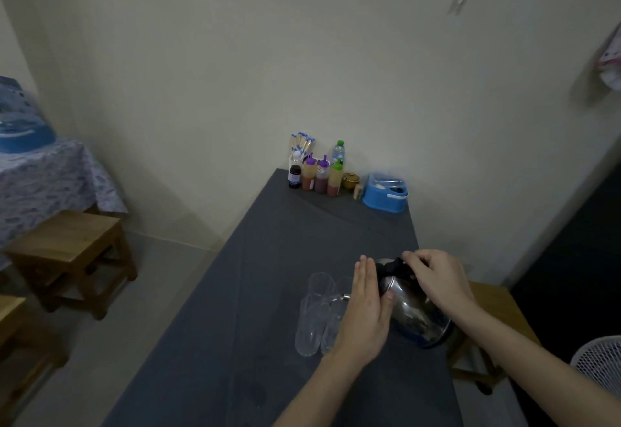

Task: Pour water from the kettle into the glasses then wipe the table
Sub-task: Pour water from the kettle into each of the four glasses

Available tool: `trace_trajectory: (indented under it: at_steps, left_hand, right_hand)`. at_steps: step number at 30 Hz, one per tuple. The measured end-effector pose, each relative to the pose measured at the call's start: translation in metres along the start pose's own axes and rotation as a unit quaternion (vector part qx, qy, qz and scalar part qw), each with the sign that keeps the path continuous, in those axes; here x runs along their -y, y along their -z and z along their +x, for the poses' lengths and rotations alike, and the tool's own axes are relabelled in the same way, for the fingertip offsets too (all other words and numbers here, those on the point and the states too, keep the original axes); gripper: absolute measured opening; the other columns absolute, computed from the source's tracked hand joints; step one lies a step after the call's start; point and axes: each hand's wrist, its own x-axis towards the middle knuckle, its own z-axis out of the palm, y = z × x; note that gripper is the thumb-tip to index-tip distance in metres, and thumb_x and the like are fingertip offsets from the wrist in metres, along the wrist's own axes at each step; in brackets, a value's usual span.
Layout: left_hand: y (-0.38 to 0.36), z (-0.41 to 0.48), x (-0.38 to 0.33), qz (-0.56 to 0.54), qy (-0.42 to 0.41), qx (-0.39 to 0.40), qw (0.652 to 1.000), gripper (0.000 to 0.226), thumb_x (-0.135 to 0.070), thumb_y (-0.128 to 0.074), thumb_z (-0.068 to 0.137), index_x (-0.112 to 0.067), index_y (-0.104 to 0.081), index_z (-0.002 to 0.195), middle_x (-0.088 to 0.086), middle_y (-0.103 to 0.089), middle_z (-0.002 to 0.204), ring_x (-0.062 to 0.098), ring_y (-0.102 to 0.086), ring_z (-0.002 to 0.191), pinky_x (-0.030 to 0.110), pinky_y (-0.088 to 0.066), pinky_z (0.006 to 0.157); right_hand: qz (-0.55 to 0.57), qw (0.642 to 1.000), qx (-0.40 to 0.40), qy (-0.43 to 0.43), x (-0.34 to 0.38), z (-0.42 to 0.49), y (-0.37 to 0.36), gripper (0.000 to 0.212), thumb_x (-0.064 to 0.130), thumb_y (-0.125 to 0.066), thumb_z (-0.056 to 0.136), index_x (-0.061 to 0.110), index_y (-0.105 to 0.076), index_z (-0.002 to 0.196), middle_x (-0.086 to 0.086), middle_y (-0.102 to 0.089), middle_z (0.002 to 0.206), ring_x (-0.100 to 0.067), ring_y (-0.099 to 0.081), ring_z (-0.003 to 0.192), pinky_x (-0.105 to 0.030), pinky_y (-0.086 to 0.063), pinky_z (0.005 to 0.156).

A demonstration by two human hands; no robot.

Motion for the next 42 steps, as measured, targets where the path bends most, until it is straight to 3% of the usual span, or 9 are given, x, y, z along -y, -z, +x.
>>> trace_trajectory:
  at_steps: [4,9,16,20,28,33,38,42]
  left_hand:
    - [-0.001,0.002,-0.001,-0.003,-0.001,-0.004,1.0,0.065,-0.037,-0.028,0.103,-0.018,0.01,0.151,-0.009,0.018,0.159,-0.001,0.018,0.143,0.01,0.008,0.112]
    - [-0.001,0.003,-0.002,-0.002,-0.005,-0.009,1.0,0.065,-0.037,-0.029,0.103,-0.018,0.011,0.151,-0.009,0.017,0.159,0.0,0.017,0.143,0.007,0.009,0.109]
    - [-0.002,0.005,-0.004,-0.006,-0.018,-0.013,1.0,0.063,-0.031,-0.028,0.104,-0.019,0.011,0.151,-0.009,0.018,0.158,0.0,0.018,0.143,0.011,0.009,0.111]
    - [-0.001,0.006,-0.005,-0.012,-0.019,-0.017,1.0,0.062,-0.031,-0.028,0.104,-0.019,0.011,0.151,-0.011,0.019,0.157,-0.001,0.018,0.143,0.008,0.01,0.11]
    - [-0.002,0.007,-0.002,-0.008,-0.016,-0.019,1.0,0.063,-0.033,-0.028,0.104,-0.019,0.011,0.151,-0.01,0.018,0.158,0.0,0.018,0.143,0.011,0.008,0.112]
    - [0.0,0.008,-0.001,-0.014,-0.016,-0.018,1.0,0.064,-0.032,-0.028,0.103,-0.019,0.012,0.151,-0.01,0.019,0.158,0.001,0.018,0.144,0.015,0.007,0.114]
    - [0.001,0.01,-0.002,-0.019,-0.016,-0.022,0.999,0.064,-0.031,-0.029,0.103,-0.019,0.013,0.15,-0.009,0.018,0.159,0.002,0.017,0.144,0.017,0.005,0.115]
    - [0.002,0.011,-0.002,-0.024,-0.016,-0.027,0.999,0.064,-0.031,-0.03,0.103,-0.018,0.011,0.151,-0.009,0.017,0.159,0.002,0.017,0.144,0.016,0.005,0.115]
  right_hand:
    - [-0.014,1.0,0.003,0.004,0.001,0.002,0.002,0.046,0.031,-0.054,0.095,0.005,-0.062,0.057,-0.005,-0.057,0.049,-0.016,-0.055,0.049,-0.02,-0.034,0.045]
    - [-0.029,1.0,-0.001,0.011,0.004,0.003,0.004,0.046,0.032,-0.054,0.095,0.006,-0.065,0.059,-0.006,-0.06,0.051,-0.014,-0.057,0.051,-0.029,-0.04,0.051]
    - [-0.033,0.999,0.0,0.001,0.008,0.006,0.01,0.045,0.033,-0.054,0.095,0.005,-0.067,0.062,-0.007,-0.062,0.053,-0.013,-0.057,0.051,-0.018,-0.034,0.044]
    - [-0.032,0.999,-0.005,0.01,0.012,0.007,0.012,0.044,0.03,-0.055,0.095,0.004,-0.066,0.06,-0.01,-0.062,0.053,-0.012,-0.054,0.047,-0.013,-0.038,0.048]
    - [-0.034,0.999,-0.011,0.007,0.012,0.007,0.009,0.046,0.029,-0.056,0.094,0.004,-0.063,0.057,-0.003,-0.053,0.045,-0.009,-0.051,0.04,-0.014,-0.036,0.04]
    - [-0.036,0.999,-0.006,0.014,0.014,0.009,0.008,0.045,0.029,-0.055,0.095,0.006,-0.065,0.058,-0.003,-0.055,0.046,-0.01,-0.052,0.044,-0.013,-0.037,0.044]
    - [-0.039,0.999,0.002,0.021,0.016,0.013,0.008,0.042,0.03,-0.055,0.095,0.01,-0.068,0.061,-0.003,-0.061,0.053,-0.012,-0.057,0.051,-0.024,-0.038,0.049]
    - [-0.045,0.999,0.004,0.022,0.019,0.014,0.008,0.04,0.031,-0.055,0.095,0.012,-0.07,0.063,-0.003,-0.063,0.055,-0.012,-0.057,0.053,-0.025,-0.036,0.05]
